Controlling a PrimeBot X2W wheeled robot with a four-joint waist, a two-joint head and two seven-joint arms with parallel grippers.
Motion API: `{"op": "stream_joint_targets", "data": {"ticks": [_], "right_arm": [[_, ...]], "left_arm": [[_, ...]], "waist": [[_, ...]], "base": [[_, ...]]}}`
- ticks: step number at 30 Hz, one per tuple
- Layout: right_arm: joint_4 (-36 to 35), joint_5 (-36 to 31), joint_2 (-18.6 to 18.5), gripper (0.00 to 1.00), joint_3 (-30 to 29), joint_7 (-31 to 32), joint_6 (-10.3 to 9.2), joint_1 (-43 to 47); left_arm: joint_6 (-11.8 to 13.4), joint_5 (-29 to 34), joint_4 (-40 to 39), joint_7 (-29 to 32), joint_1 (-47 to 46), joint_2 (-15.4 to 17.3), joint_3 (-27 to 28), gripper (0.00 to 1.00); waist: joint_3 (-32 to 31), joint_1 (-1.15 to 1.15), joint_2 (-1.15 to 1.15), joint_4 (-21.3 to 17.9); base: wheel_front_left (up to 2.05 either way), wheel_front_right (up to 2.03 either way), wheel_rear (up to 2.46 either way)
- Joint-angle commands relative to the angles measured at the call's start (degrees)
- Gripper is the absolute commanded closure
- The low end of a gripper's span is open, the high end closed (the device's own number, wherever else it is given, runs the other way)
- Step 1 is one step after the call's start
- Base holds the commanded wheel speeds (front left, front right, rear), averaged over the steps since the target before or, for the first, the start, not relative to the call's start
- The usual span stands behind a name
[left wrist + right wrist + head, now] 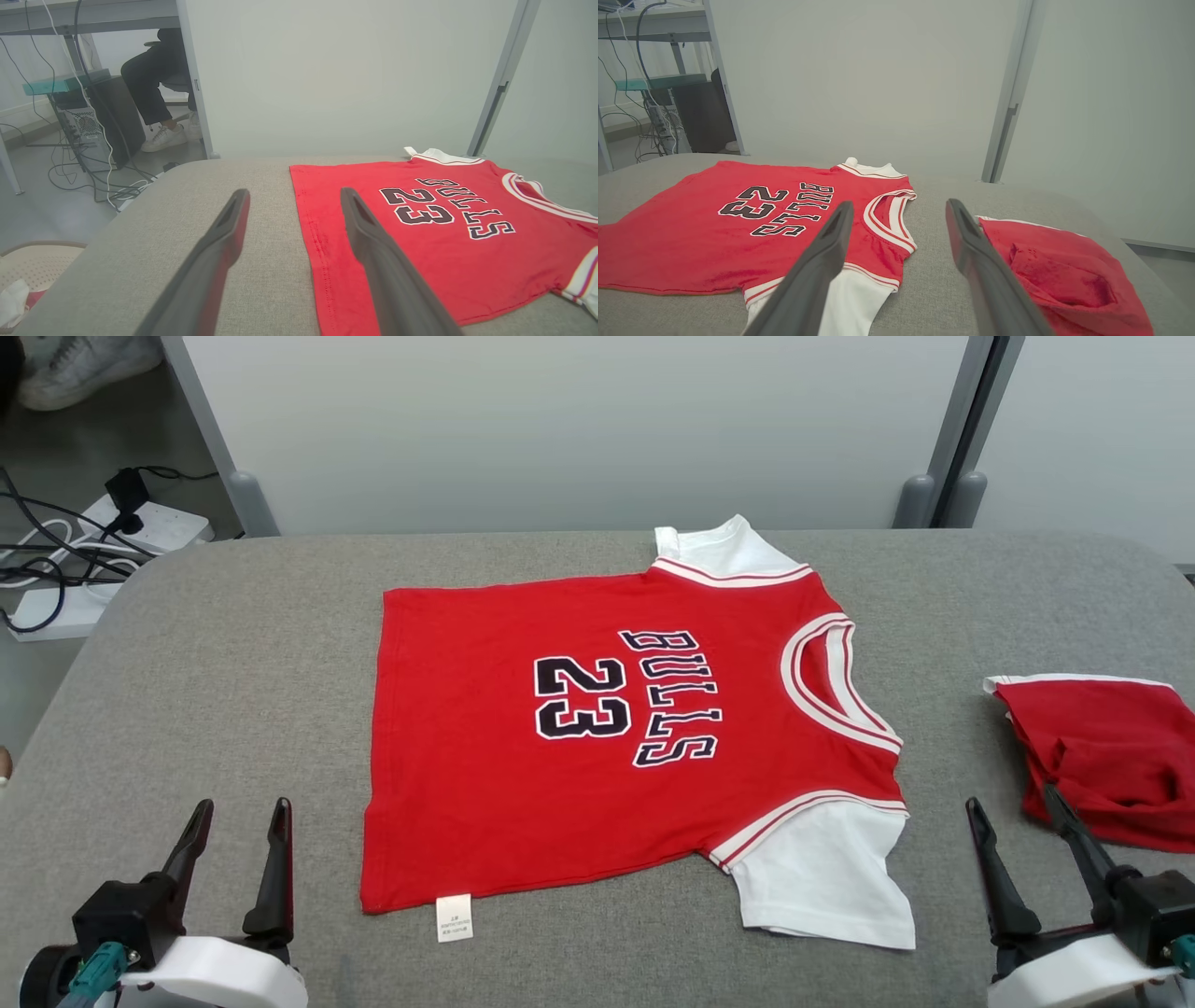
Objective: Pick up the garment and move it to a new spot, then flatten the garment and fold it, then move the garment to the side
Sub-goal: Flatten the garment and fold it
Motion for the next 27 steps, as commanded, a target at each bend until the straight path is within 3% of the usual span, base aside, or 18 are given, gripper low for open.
{"op": "stream_joint_targets", "data": {"ticks": [1, 14, 27], "right_arm": [[-0.81, -0.02, -0.51, 0.0, 0.72, -1.03, 0.24, -0.38], [-0.79, -0.55, 2.02, 0.0, 0.36, -1.16, 0.24, 2.3], [-1.17, -1.49, 2.79, 0.0, -0.08, -1.32, 0.24, 2.01]], "left_arm": [[-0.41, 0.78, -1.25, -0.73, -1.78, 1.01, 3.06, 0.0], [-2.88, 5.23, -0.17, -0.77, -0.54, -3.51, 6.39, 0.0], [-4.62, 7.21, 1.55, -0.77, -0.97, -5.59, 8.8, 0.0]], "waist": [[-0.18, 0.0, 0.0, 0.35], [-0.4, 0.0, 0.0, 1.09], [-0.02, 0.0, 0.0, 1.24]], "base": [[0.0, 0.0, 0.0], [0.0, 0.0, 0.0], [0.0, 0.0, 0.0]]}}
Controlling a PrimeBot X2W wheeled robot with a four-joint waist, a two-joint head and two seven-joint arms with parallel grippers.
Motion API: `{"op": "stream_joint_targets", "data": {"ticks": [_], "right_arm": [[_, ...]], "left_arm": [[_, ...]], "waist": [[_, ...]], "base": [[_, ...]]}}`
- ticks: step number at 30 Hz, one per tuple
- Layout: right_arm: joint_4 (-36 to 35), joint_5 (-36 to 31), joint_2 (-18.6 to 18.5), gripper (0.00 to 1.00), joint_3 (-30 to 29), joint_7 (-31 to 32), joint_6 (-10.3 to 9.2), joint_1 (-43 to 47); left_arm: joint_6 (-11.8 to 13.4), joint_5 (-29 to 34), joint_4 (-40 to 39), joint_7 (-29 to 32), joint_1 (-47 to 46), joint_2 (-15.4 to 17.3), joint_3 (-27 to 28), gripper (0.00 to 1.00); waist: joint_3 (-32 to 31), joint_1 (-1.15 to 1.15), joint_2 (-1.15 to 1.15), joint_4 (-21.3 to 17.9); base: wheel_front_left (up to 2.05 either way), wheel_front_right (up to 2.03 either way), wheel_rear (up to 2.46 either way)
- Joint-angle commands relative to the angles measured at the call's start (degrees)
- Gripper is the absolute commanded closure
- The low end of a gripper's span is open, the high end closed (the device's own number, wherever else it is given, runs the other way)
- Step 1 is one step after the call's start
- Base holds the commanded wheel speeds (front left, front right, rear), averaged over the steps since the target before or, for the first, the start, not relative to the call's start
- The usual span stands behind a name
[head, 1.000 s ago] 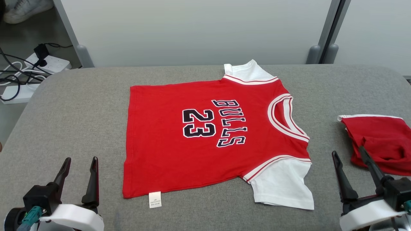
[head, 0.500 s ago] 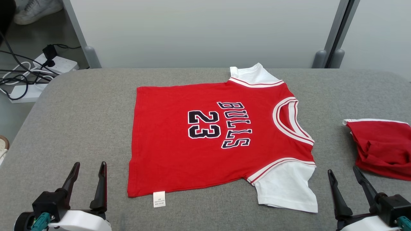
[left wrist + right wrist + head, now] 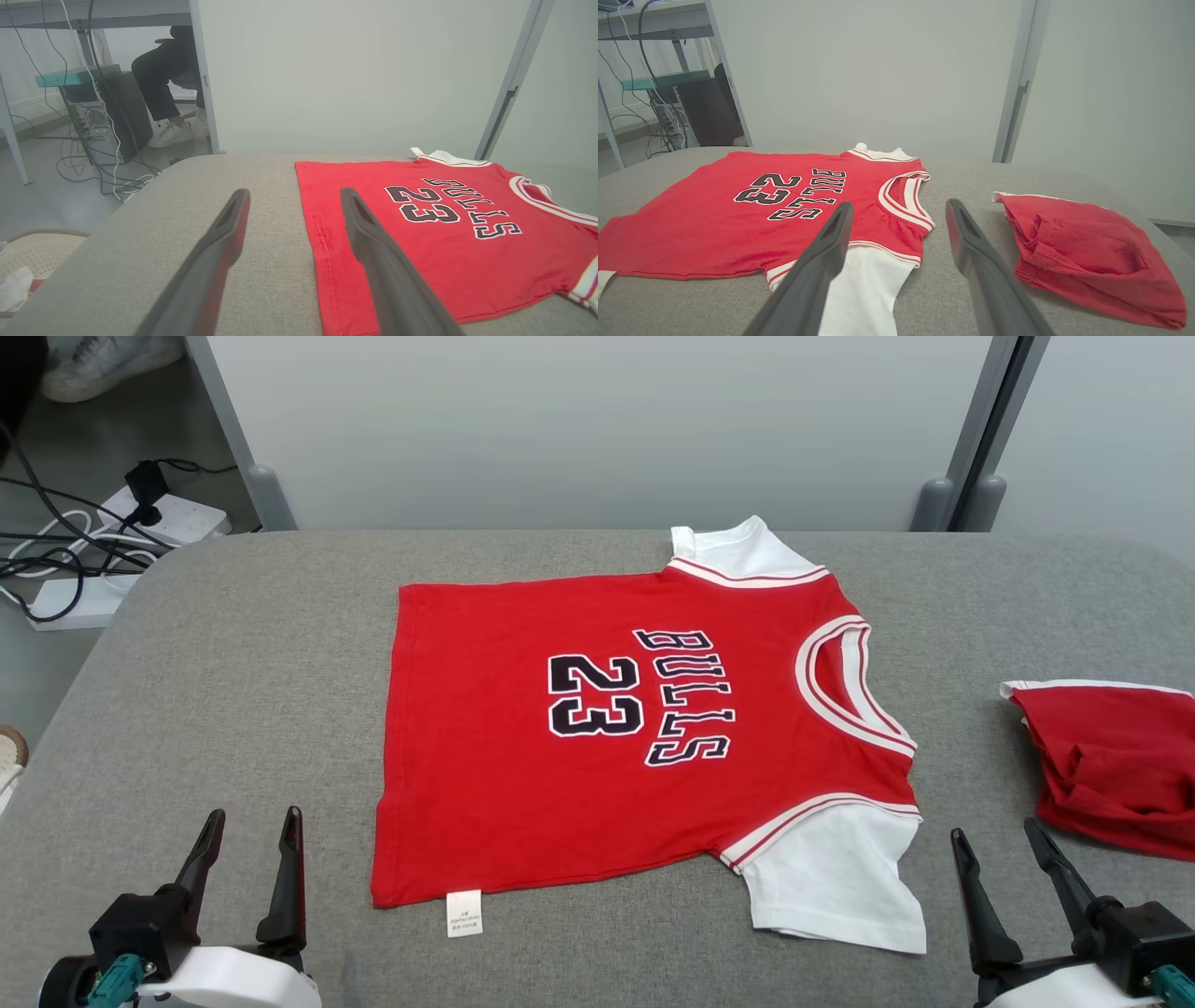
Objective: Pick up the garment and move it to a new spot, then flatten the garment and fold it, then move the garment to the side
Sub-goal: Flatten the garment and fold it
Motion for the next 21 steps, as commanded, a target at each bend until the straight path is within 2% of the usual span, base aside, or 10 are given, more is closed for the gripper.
{"op": "stream_joint_targets", "data": {"ticks": [1, 6, 15, 21], "right_arm": [[-1.69, -0.6, -0.58, 0.0, 1.0, -0.91, 0.24, -1.08], [-1.53, -0.47, -0.52, 0.0, 1.43, -0.57, 0.24, -1.63], [2.03, 0.56, 0.09, 0.0, 2.54, 5.51, 0.24, -0.86], [4.84, 0.71, 0.25, 0.0, 3.59, 8.7, 0.24, -1.38]], "left_arm": [[-0.28, 0.57, -1.05, -0.75, -2.51, 1.09, 2.46, 0.0], [-1.7, 0.46, -0.03, -0.26, -3.16, 0.66, 1.6, 0.0], [-6.25, -3.61, 6.8, 8.02, -5.77, -1.37, -2.49, 0.0], [-8.18, -5.98, 11.91, 11.53, -8.23, -2.57, -3.48, 0.0]], "waist": [[0.05, 0.0, 0.0, -0.03], [0.6, 0.0, 0.0, -0.16], [4.79, 0.0, 0.0, -0.76], [7.49, 0.0, 0.0, -1.46]], "base": [[0.0, 0.0, 0.0], [0.0, 0.0, 0.0], [0.0, 0.0, 0.0], [0.0, 0.0, 0.0]]}}
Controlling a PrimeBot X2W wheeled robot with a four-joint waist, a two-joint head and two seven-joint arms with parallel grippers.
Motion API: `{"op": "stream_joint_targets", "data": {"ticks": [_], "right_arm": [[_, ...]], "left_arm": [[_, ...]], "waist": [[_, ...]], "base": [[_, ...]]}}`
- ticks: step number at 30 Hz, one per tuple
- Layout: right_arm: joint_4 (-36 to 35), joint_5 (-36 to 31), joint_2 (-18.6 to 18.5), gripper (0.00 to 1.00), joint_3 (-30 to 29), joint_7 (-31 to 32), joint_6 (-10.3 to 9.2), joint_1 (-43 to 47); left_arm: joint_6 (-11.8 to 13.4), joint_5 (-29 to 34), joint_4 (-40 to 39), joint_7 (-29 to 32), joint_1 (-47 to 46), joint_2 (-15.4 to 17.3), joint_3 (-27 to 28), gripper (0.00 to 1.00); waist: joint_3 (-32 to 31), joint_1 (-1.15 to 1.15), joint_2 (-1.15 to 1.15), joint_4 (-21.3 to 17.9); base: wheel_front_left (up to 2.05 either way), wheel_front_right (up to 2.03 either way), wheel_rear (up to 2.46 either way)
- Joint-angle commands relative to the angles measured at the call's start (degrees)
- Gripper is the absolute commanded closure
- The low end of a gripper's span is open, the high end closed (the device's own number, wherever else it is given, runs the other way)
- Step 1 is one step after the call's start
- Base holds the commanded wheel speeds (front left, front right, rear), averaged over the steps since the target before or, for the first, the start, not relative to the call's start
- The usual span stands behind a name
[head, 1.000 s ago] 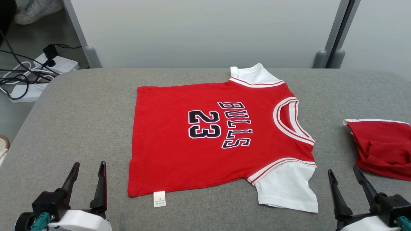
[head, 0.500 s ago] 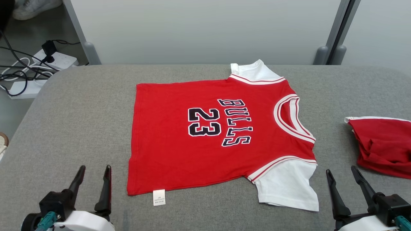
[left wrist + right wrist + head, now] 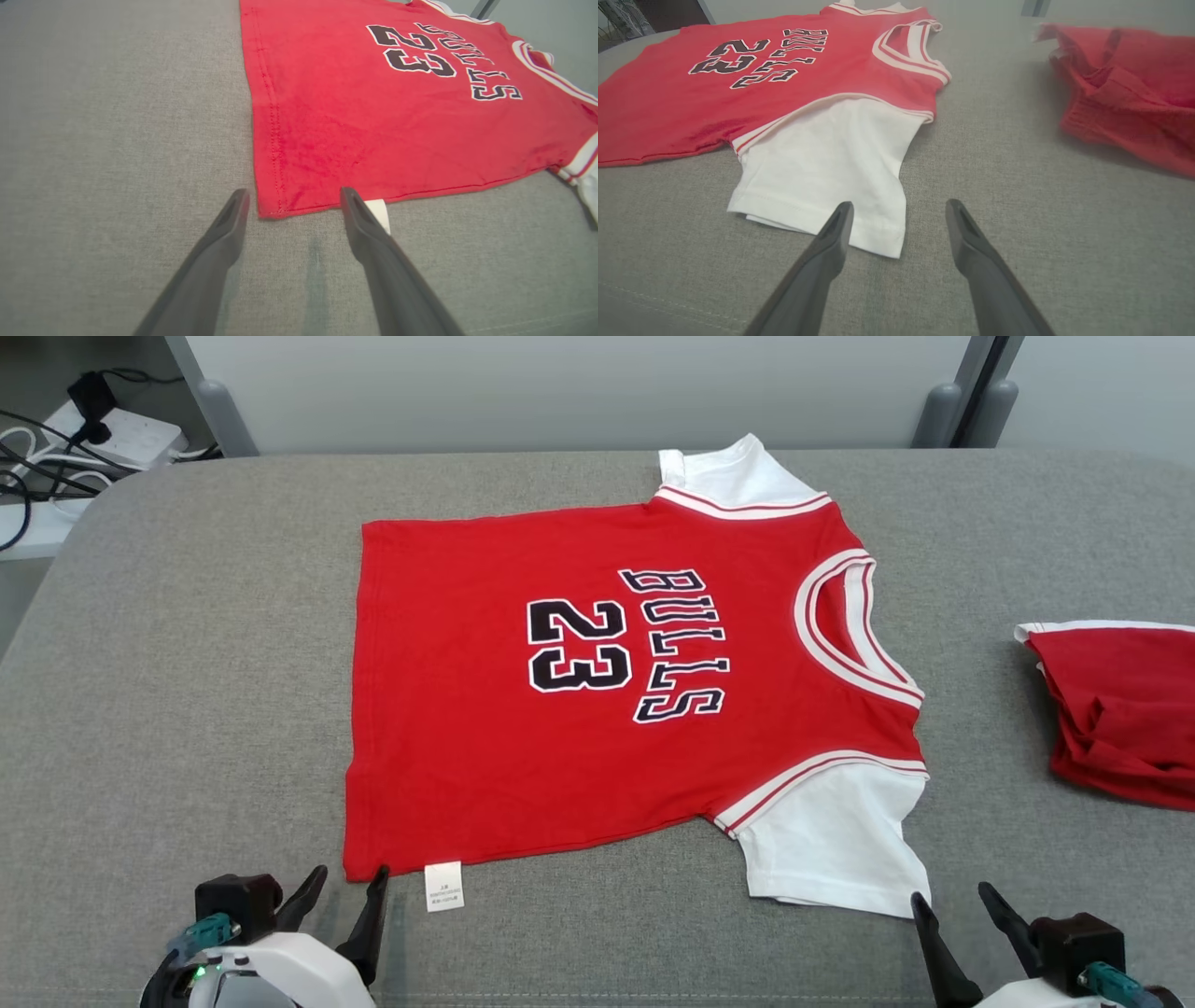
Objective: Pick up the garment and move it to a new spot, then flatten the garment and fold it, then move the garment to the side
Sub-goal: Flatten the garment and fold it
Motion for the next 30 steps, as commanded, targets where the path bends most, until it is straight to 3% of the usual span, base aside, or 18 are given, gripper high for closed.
{"op": "stream_joint_targets", "data": {"ticks": [1, 18, 20, 23, 25, 26, 27, 28, 30], "right_arm": [[-0.23, 0.31, -0.88, 0.0, 1.58, 0.49, 0.24, -1.56], [8.92, -0.32, -1.18, 0.0, 5.04, 1.16, 0.24, -7.53], [9.89, -0.29, -1.03, 0.0, 5.33, 1.14, 0.24, -8.2], [11.27, -0.09, -0.84, 0.0, 5.74, 1.01, 0.24, -9.41], [12.21, 0.1, -0.68, 0.0, 6.03, 1.05, 0.24, -10.22], [13.18, 0.51, -0.52, 0.16, 6.72, 1.48, 0.24, -10.9], [13.58, 0.74, -0.53, 0.65, 7.05, 1.68, 0.24, -11.2], [13.86, 0.97, -0.56, 1.0, 7.31, 1.7, 0.24, -11.44], [14.3, 1.64, -0.66, 1.0, 7.63, 1.98, 0.24, -11.62]], "left_arm": [[-0.8, -0.66, 0.07, 0.44, -4.0, 0.64, 1.79, 0.0], [-1.73, -1.47, 9.1, 3.78, -9.39, -0.37, 0.07, 0.0], [-2.03, -1.84, 9.76, 3.76, -9.84, -0.75, 0.02, 0.13], [-2.24, -2.13, 10.81, 3.81, -10.54, -1.12, -0.11, 0.52], [-2.47, -2.36, 11.44, 3.87, -10.88, -1.37, -0.24, 0.61], [-2.61, -2.58, 12.03, 3.82, -11.17, -1.62, -0.3, 0.91], [-2.71, -2.7, 12.37, 3.85, -11.27, -1.74, -0.35, 1.0], [-2.85, -2.82, 12.77, 4.14, -11.33, -1.82, -0.5, 1.0], [-3.05, -2.98, 13.1, 4.1, -11.44, -1.92, -0.6, 1.0]], "waist": [[1.27, 0.0, 0.0, -0.3], [3.45, 0.0, 0.0, -0.25], [3.63, 0.0, 0.0, -0.24], [4.04, 0.0, 0.0, -0.43], [4.26, 0.0, 0.0, -0.54], [4.44, 0.0, 0.0, -0.6], [4.51, 0.0, 0.0, -0.6], [4.59, 0.0, 0.0, -0.61], [4.73, 0.0, 0.0, -0.61]], "base": [[0.0, 0.0, 0.0], [0.0, 0.0, 0.0], [0.0, 0.0, 0.0], [0.0, 0.0, 0.0], [0.0, 0.0, 0.0], [0.0, 0.0, 0.0], [0.0, 0.0, 0.0], [0.0, 0.0, 0.0], [0.0, 0.0, 0.0]]}}
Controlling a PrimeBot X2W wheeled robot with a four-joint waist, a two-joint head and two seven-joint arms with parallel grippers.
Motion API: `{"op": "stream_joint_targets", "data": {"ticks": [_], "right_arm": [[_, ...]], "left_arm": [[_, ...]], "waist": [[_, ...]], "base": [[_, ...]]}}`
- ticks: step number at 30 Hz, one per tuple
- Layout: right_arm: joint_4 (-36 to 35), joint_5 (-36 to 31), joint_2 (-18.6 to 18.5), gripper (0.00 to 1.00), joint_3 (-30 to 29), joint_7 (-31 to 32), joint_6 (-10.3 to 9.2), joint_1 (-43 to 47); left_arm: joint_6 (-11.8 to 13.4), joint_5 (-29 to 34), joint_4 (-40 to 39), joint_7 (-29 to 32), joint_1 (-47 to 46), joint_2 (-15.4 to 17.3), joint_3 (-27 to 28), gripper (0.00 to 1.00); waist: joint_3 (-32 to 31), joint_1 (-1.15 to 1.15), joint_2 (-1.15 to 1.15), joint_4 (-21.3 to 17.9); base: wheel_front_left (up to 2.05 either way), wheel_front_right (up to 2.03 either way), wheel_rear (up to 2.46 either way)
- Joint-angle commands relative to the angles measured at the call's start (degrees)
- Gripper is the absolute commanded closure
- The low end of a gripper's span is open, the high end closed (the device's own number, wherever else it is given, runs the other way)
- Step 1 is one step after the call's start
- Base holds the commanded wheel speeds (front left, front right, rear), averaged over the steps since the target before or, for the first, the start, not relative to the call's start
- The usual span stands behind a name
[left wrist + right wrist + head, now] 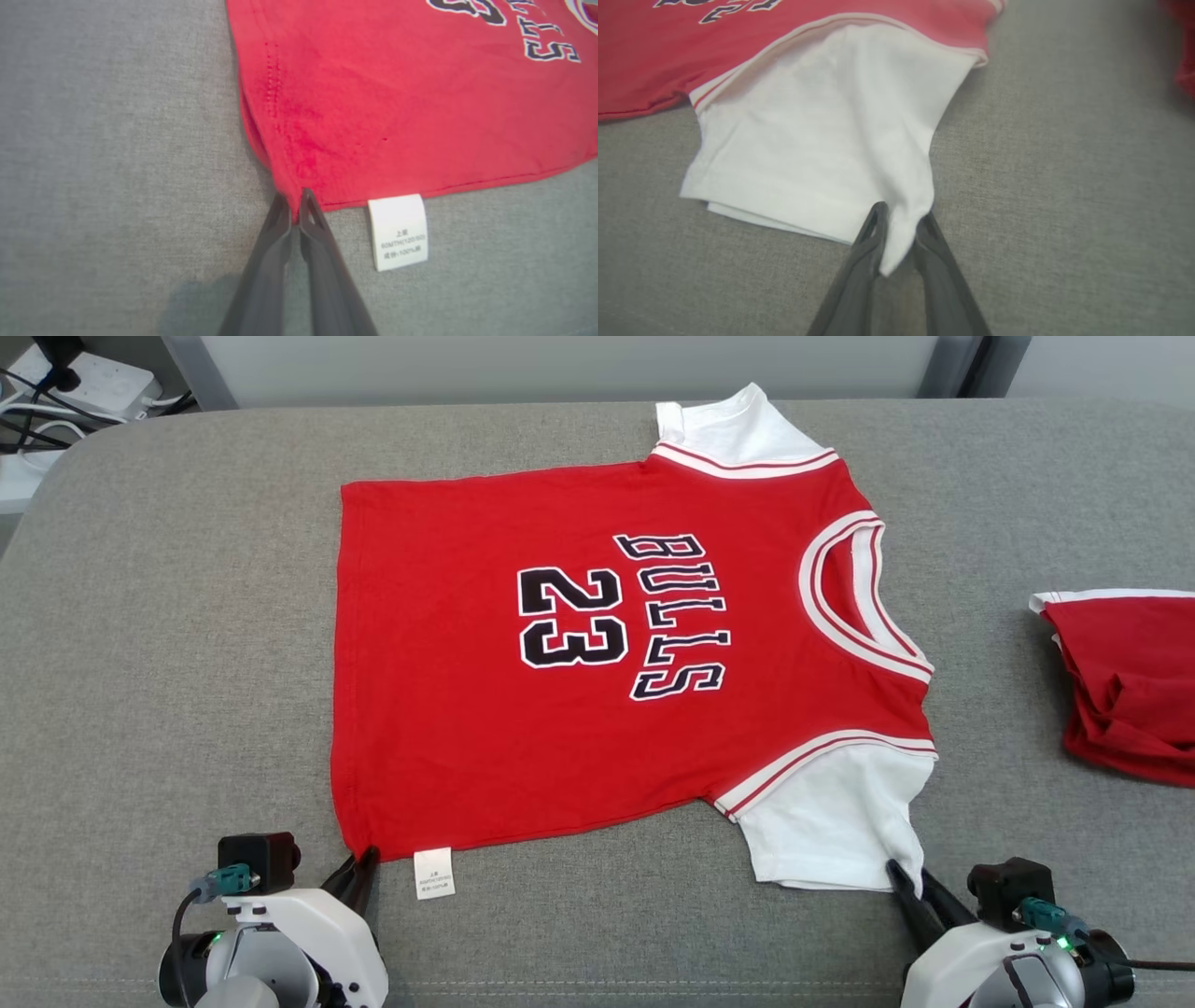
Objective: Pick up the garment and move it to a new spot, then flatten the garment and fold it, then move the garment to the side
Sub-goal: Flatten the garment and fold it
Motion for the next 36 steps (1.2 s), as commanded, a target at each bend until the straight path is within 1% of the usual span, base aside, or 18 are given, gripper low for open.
{"op": "stream_joint_targets", "data": {"ticks": [1, 4, 7, 11, 15, 21, 23, 25, 27, 28, 29, 31, 33, 35, 36], "right_arm": [[-0.26, 0.77, -0.5, 1.0, 1.53, 0.53, 0.24, -0.54], [-1.69, 2.76, -0.75, 1.0, 0.11, 0.7, 0.24, 1.27], [-5.66, 4.08, -1.51, 1.0, -1.91, 1.81, 0.24, 5.26], [-13.85, 4.57, -1.16, 1.0, -4.2, 4.3, 0.24, 12.32], [-22.52, 2.04, -0.27, 1.0, -5.48, 8.11, 0.24, 18.34], [-33.83, 1.49, 1.4, 1.0, -6.43, 14.2, 0.24, 23.68], [-36.77, 3.85, 1.81, 1.0, -6.7, 15.61, 0.24, 23.06], [-38.47, 8.22, 2.08, 1.0, -6.97, 16.97, 0.24, 20.79], [-38.57, 12.03, 1.74, 1.0, -7.31, 18.16, 0.24, 17.15], [-38.14, 13.75, 1.13, 1.0, -7.52, 18.63, 0.24, 14.97], [-38.14, 13.75, 1.13, 1.0, -7.52, 18.63, 0.24, 14.97], [-36.31, 17.27, 0.19, 1.0, -7.93, 19.52, 0.24, 10.3], [-33.91, 18.92, -1.66, 1.0, -7.56, 20.07, 0.24, 5.33], [-31.0, 21.94, -2.29, 1.0, -6.97, 20.81, 0.24, 0.67], [-29.64, 21.97, -3.46, 1.0, -6.71, 20.77, 0.24, -1.59]], "left_arm": [[-0.21, -0.63, -0.44, -0.03, -1.67, 1.01, 1.43, 1.0], [-0.32, -0.74, -1.4, 0.07, -0.9, 1.2, 1.17, 1.0], [0.23, -1.07, -3.81, 0.7, 0.61, 2.15, 1.47, 1.0], [1.47, -2.05, -7.93, 1.91, 3.93, 4.34, 2.73, 1.0], [3.34, -3.29, -14.23, 4.1, 7.88, 6.71, 4.25, 1.0], [5.81, -4.95, -25.41, 8.57, 12.39, 10.15, 6.03, 1.0], [6.66, -5.49, -28.83, 10.17, 13.03, 11.07, 6.61, 1.0], [6.58, -6.81, -32.21, 11.4, 12.56, 11.45, 7.36, 1.0], [6.91, -7.13, -34.33, 12.95, 11.48, 12.39, 7.81, 1.0], [6.74, -7.91, -35.29, 13.5, 10.65, 12.31, 8.13, 1.0], [6.74, -7.91, -35.29, 13.5, 10.65, 12.31, 8.13, 1.0], [6.25, -9.32, -36.37, 14.92, 8.75, 12.26, 8.44, 1.0], [5.87, -10.48, -36.15, 16.57, 6.57, 12.14, 8.41, 1.0], [5.3, -11.66, -35.51, 17.06, 4.07, 11.51, 8.69, 1.0], [4.97, -12.21, -35.06, 17.23, 2.77, 11.15, 8.77, 1.0]], "waist": [[0.06, 0.0, 0.0, 0.06], [0.25, 0.0, 0.0, 0.53], [0.66, 0.0, 0.0, 1.15], [0.79, 0.0, 0.0, 1.13], [0.76, 0.0, 0.0, 0.6], [1.27, 0.0, 0.0, -0.19], [1.61, 0.0, 0.0, -0.59], [2.1, 0.0, 0.0, -0.79], [2.61, 0.0, 0.0, -1.03], [2.86, 0.0, 0.0, -1.03], [2.86, 0.0, 0.0, -1.03], [3.58, 0.0, 0.0, -0.95], [4.36, 0.0, 0.0, -0.7], [4.9, 0.0, 0.0, -0.49], [5.25, 0.0, 0.0, -0.24]], "base": [[0.0, 0.0, 0.0], [0.0, 0.0, 0.0], [0.0, 0.0, 0.0], [0.0, 0.0, 0.0], [0.0, 0.0, 0.0], [0.0, 0.0, 0.0], [0.0, 0.0, 0.0], [0.0, 0.0, 0.0], [0.0, 0.0, 0.0], [0.0, 0.0, 0.0], [0.0, 0.0, 0.0], [0.0, 0.0, 0.0], [0.0, 0.0, 0.0], [0.0, 0.0, 0.0], [0.0, 0.0, 0.0]]}}
